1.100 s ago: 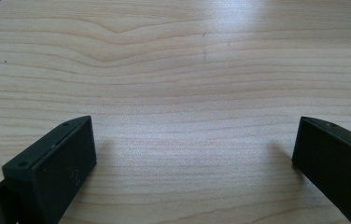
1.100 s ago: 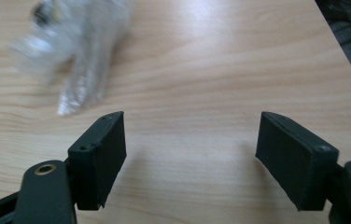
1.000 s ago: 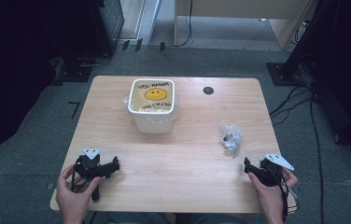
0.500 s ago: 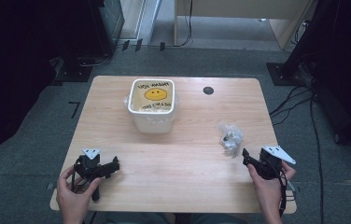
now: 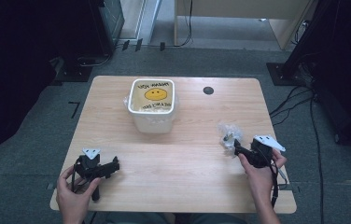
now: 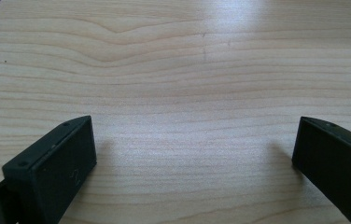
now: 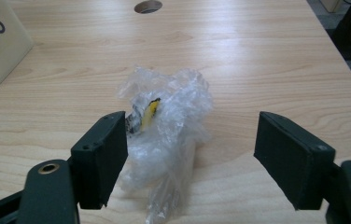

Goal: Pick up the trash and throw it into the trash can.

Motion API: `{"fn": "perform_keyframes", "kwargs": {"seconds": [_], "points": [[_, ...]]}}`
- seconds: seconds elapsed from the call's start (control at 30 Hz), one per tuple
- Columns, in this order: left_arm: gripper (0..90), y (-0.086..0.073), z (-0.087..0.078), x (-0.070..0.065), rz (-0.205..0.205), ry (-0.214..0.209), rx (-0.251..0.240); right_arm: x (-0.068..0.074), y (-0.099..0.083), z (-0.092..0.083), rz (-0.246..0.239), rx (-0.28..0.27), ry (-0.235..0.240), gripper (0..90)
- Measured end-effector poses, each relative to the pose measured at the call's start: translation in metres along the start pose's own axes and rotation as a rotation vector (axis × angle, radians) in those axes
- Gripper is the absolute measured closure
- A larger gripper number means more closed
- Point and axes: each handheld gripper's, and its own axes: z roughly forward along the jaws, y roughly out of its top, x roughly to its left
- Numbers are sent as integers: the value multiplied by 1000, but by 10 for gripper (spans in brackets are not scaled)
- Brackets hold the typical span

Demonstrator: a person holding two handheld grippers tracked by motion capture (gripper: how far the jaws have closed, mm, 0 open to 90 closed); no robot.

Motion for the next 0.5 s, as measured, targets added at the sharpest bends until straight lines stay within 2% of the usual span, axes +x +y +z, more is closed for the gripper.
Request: {"fn": "perform_keyframes", "kwargs": {"seconds": [0.2, 0.47, 0.5], "points": [[0, 0, 0, 0, 0, 0, 0, 5, 4, 15, -2, 33, 4, 245], [0, 0, 0, 0, -2, 2, -1, 11, 5, 33, -13, 55, -33, 306], [0, 0, 0, 0, -2, 2, -1, 12, 5, 36, -15, 60, -34, 349]]}}
